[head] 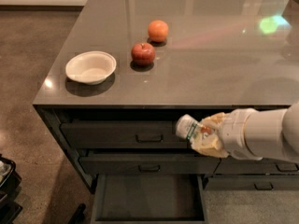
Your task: Pick 7up can from bottom drawer and place on counter
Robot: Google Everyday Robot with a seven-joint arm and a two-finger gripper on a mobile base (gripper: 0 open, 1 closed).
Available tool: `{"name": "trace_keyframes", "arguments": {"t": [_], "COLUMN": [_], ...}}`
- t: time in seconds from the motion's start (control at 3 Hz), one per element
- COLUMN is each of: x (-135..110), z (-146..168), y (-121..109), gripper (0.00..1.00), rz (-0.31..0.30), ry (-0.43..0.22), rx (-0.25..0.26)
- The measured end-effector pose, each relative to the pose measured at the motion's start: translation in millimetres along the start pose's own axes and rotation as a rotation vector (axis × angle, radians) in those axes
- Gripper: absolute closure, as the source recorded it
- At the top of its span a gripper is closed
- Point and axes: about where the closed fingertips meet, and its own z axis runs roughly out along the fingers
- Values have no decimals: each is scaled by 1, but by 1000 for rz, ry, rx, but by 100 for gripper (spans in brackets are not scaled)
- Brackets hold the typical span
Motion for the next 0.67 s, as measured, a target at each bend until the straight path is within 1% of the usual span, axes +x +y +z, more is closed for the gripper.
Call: {"name": "trace_keyframes", "arguments": {"t": [0.67], "x": [-59], "z": [-50], "y": [-26], "gripper": [100], "rz": [-46], "ry": [8], "rx": [121]}}
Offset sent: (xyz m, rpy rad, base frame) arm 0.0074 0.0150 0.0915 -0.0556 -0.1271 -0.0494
